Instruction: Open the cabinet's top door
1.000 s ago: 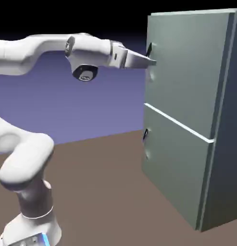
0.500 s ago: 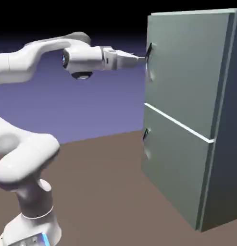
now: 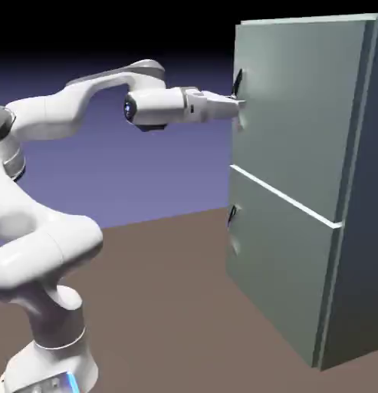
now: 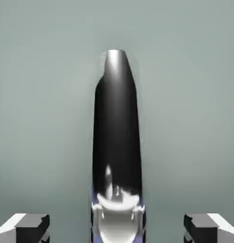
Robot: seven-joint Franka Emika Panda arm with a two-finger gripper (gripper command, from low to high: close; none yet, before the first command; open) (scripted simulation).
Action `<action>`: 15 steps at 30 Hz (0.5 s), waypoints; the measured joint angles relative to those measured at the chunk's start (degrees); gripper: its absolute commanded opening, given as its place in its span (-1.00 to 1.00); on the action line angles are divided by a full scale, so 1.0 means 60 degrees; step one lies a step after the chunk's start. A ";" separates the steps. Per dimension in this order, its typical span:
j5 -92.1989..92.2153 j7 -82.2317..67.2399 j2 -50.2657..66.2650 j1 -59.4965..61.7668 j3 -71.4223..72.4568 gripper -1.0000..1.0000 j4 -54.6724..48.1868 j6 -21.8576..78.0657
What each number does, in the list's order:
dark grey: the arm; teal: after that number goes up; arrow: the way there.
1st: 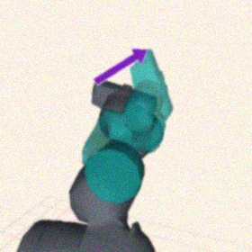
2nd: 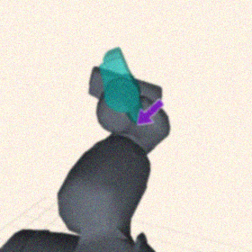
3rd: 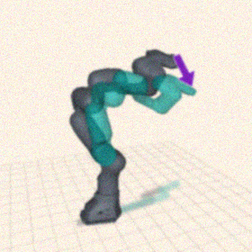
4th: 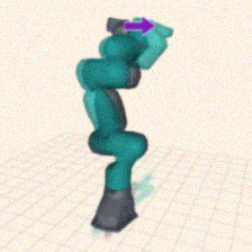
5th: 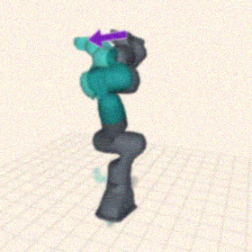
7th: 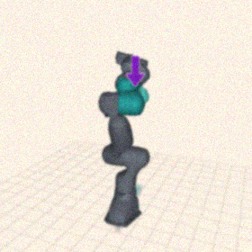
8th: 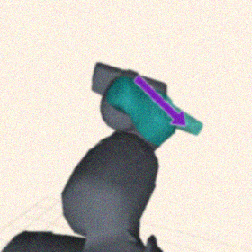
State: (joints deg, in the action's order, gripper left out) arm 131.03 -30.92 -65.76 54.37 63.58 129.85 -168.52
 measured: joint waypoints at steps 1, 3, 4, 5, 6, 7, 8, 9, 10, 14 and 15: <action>0.0022 -0.0135 -0.0103 -0.0345 -0.0262 -1.00 0.0345 0.0283; 0.0002 -0.0382 -0.0296 -0.1037 -0.0793 -1.00 0.1021 0.0825; -0.0045 -0.0493 -0.0388 -0.1383 -0.1065 -1.00 0.1350 0.1084; -0.0114 -0.0594 -0.0480 -0.1730 -0.1342 -1.00 0.1675 0.1337; -0.0208 -0.0685 -0.0575 -0.2076 -0.1627 -1.00 0.1996 0.1584; -0.0326 -0.0766 -0.0673 -0.2422 -0.1920 -1.00 0.2314 0.1829; -0.0469 -0.0836 -0.0778 -0.2768 -0.2225 -1.00 0.2628 0.2070; -0.0640 -0.0895 -0.0890 -0.3114 -0.2543 -1.00 0.2940 0.2312; -0.0840 -0.0943 -0.1012 -0.3460 -0.2876 -1.00 0.3251 0.2554; -0.1862 -0.1007 -0.1574 -0.4702 -0.4260 -1.00 0.4377 0.3478; -0.2157 -0.0994 -0.1728 -0.4961 -0.4607 -1.00 0.4619 0.3695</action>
State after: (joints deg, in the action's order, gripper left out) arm 118.09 -36.88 -76.12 24.61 35.94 157.56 -146.35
